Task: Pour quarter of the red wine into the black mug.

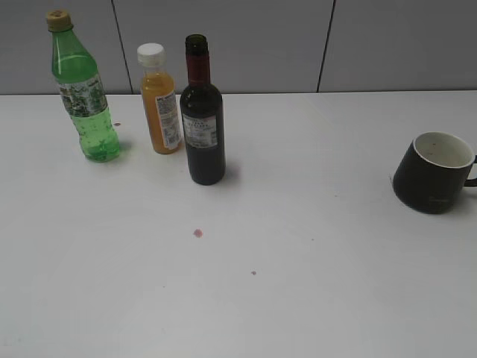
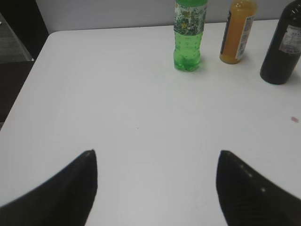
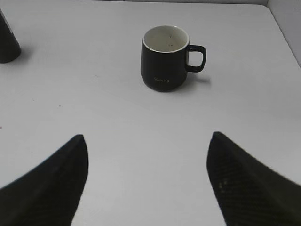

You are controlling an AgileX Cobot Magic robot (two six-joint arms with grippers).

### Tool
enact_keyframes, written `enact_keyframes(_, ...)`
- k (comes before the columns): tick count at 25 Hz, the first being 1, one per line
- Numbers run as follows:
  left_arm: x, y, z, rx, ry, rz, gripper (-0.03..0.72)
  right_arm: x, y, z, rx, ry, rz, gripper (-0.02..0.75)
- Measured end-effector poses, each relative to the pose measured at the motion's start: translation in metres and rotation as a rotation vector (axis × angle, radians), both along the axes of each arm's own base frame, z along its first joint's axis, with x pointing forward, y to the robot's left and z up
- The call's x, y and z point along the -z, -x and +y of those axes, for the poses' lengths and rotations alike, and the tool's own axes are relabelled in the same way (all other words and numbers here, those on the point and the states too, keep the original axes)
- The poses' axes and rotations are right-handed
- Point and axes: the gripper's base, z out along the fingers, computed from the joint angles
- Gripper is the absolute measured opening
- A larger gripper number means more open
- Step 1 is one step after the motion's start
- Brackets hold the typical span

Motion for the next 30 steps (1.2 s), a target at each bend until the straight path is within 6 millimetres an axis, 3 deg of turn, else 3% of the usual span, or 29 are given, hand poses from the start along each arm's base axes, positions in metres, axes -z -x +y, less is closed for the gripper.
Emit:
enact_keyframes(19, 0.0, 0.0, 0.0, 0.0, 0.0, 0.0, 0.587, -0.008, -0.001, 0.0, 0.006, -0.002, -0.06, 0.594)
enact_keyframes(25, 0.0, 0.0, 0.0, 0.0, 0.0, 0.0, 0.587, -0.024, -0.016, -0.003, 0.036, 0.02, -0.191, 0.594)
enact_keyframes(30, 0.0, 0.0, 0.0, 0.0, 0.0, 0.0, 0.587, -0.03, -0.034, -0.007, 0.058, 0.072, -0.203, 0.594)
